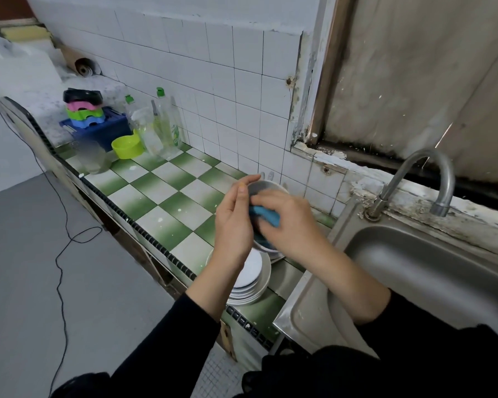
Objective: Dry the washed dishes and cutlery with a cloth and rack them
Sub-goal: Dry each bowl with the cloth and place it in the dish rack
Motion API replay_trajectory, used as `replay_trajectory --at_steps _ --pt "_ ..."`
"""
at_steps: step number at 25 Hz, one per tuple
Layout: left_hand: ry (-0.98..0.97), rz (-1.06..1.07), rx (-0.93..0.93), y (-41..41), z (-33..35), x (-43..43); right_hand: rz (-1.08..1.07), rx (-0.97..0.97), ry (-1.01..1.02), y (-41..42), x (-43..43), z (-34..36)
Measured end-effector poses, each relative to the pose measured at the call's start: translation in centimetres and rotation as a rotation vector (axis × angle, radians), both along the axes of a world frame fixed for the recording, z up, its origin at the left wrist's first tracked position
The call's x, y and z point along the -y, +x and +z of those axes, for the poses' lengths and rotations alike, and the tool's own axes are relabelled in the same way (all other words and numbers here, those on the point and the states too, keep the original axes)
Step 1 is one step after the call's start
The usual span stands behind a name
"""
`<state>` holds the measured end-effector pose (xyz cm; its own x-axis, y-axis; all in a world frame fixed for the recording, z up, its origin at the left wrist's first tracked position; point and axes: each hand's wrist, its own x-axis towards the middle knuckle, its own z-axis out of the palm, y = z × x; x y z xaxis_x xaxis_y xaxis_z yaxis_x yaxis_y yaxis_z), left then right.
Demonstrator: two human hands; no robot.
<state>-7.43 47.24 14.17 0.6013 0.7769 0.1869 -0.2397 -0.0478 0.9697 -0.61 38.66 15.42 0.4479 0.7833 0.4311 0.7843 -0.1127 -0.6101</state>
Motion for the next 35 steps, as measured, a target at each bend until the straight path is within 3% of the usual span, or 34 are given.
replay_trajectory --at_steps 2,4,5,7,9,12,14,16,19,23,26,29,31,32,34,35 --pt "-0.033 0.044 -0.06 0.0 0.0 -1.0 0.176 -0.036 -0.203 0.5 0.1 0.4" --pt "-0.063 0.05 -0.121 -0.2 -0.5 -1.5 0.159 0.212 -0.528 1.3 -0.1 1.3" --pt "-0.069 0.032 -0.13 -0.3 -0.6 -1.4 0.079 0.315 -0.595 1.7 -0.1 1.6" --pt "-0.058 -0.008 -0.098 -0.1 -0.4 -0.9 -0.049 0.267 -0.378 1.8 -0.4 1.4" --pt "-0.028 -0.027 -0.082 0.0 0.1 -0.5 0.015 0.046 -0.091 1.1 -0.5 0.4" --pt "-0.032 -0.017 -0.137 -0.8 0.2 -1.0 0.256 -0.071 -0.26 1.1 0.5 0.2" --pt "-0.029 -0.044 -0.167 -1.6 0.2 -1.1 0.313 0.022 -0.445 1.9 1.3 0.8" --pt "-0.023 -0.075 -0.156 -2.0 0.0 -0.6 0.215 0.125 -0.377 2.4 1.6 0.9" --pt "-0.006 -0.103 -0.098 -2.1 0.4 -0.2 0.05 0.013 -0.094 1.1 1.3 0.4" --pt "0.021 -0.073 -0.125 -2.6 0.8 -1.4 0.363 -0.098 -0.332 0.5 1.9 1.6" --pt "0.019 -0.112 -0.145 -2.9 0.6 -1.4 0.421 0.048 -0.475 2.0 2.5 3.5" --pt "-0.06 -0.192 -0.104 -2.9 0.8 -0.5 0.268 0.228 -0.262 1.5 2.2 2.9" --pt "-0.087 -0.207 -0.079 -3.1 1.0 -0.3 0.201 0.135 -0.096 0.3 1.9 1.6" --pt "-0.093 -0.19 -0.08 -3.1 1.0 -0.4 0.216 0.021 -0.106 -0.3 1.9 1.6" --pt "-0.102 -0.146 -0.133 -3.4 0.9 -0.8 0.353 -0.116 -0.291 -0.3 2.6 2.5" --pt "-0.107 -0.141 -0.172 -3.5 0.8 -0.9 0.418 -0.094 -0.391 0.2 3.0 3.2"
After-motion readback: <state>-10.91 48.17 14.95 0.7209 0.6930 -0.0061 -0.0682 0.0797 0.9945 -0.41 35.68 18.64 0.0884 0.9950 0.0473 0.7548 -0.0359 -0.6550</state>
